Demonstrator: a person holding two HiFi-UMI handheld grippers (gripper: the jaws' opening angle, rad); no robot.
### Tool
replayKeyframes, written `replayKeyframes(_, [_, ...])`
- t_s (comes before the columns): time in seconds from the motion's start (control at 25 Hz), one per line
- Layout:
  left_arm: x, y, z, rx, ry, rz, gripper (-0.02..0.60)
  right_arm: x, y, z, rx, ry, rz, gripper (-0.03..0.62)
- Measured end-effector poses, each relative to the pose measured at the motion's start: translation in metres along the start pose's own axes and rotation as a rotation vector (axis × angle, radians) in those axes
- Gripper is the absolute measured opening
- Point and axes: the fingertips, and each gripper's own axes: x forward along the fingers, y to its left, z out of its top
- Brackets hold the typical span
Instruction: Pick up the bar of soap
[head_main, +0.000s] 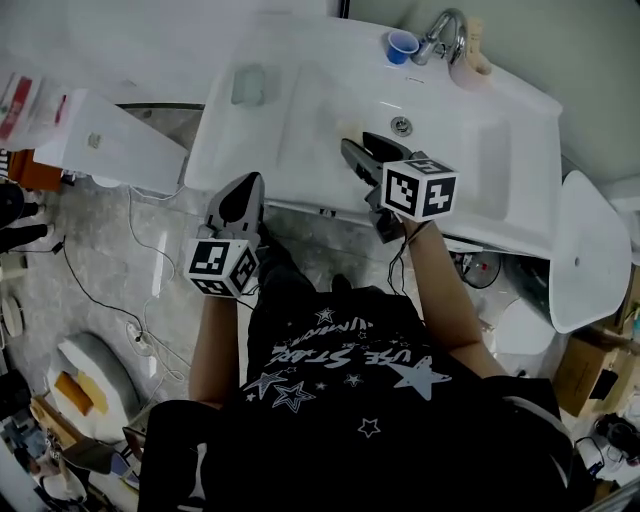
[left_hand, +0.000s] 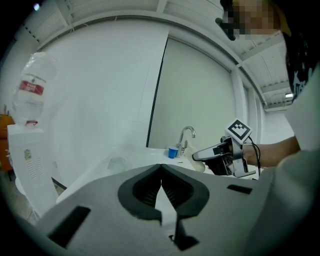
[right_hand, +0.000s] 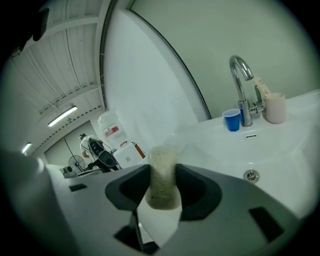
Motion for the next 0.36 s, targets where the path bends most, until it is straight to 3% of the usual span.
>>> replayKeyframes(0.36, [-0.031,-0.023,-0.007,-0.014,-0.013,0.073,0.009,-0.028,-0.004,-0.027,-0.009,0.025,-0.001,0.175])
